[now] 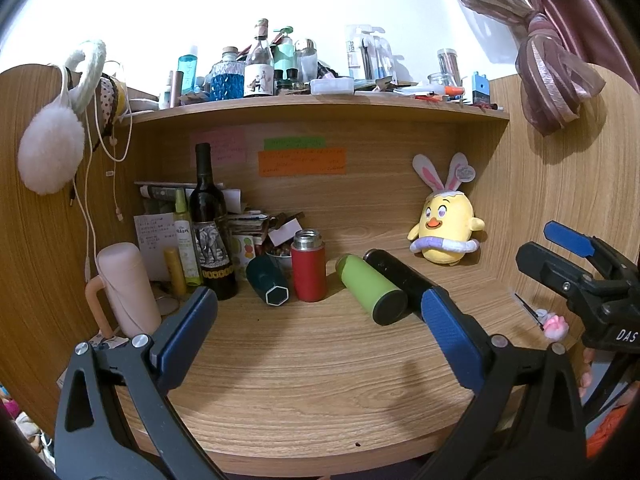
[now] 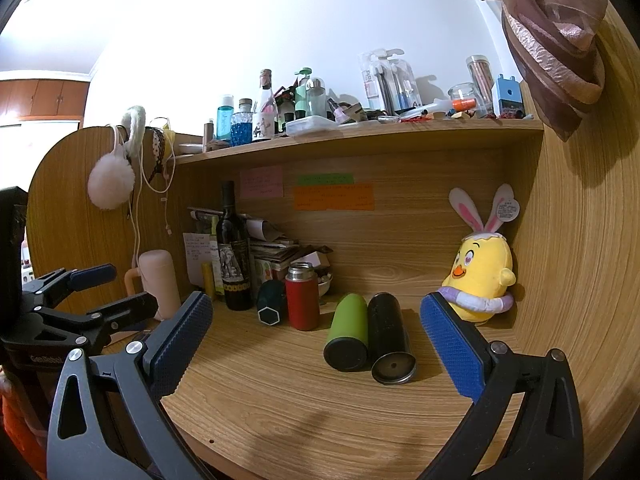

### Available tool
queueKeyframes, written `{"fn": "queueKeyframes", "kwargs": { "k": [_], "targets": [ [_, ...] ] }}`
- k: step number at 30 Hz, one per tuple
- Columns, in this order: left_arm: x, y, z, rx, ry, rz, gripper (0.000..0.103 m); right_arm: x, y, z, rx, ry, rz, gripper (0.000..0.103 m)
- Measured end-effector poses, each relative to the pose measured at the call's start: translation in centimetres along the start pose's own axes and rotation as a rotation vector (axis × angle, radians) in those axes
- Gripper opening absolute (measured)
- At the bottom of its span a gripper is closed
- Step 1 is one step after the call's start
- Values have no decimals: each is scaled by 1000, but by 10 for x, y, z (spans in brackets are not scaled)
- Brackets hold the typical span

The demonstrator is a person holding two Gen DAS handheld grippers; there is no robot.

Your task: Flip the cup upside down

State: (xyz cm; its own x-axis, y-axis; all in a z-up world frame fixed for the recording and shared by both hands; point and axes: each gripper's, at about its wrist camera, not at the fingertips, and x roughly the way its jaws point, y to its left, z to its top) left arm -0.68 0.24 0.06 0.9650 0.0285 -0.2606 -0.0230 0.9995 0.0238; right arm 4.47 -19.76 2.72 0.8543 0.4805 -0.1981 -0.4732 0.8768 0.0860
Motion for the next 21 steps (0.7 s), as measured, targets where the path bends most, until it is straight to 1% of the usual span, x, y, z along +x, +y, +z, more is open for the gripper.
{"fn": "queueKeyframes", "kwargs": {
  "k": [13, 21],
  "targets": [
    [0, 0, 0, 0, 0, 0, 103, 1, 0, 0, 0, 1, 2, 103],
    [7, -2, -1, 3, 17, -2, 103, 3, -1, -1, 4, 6, -1, 103]
  ]
}}
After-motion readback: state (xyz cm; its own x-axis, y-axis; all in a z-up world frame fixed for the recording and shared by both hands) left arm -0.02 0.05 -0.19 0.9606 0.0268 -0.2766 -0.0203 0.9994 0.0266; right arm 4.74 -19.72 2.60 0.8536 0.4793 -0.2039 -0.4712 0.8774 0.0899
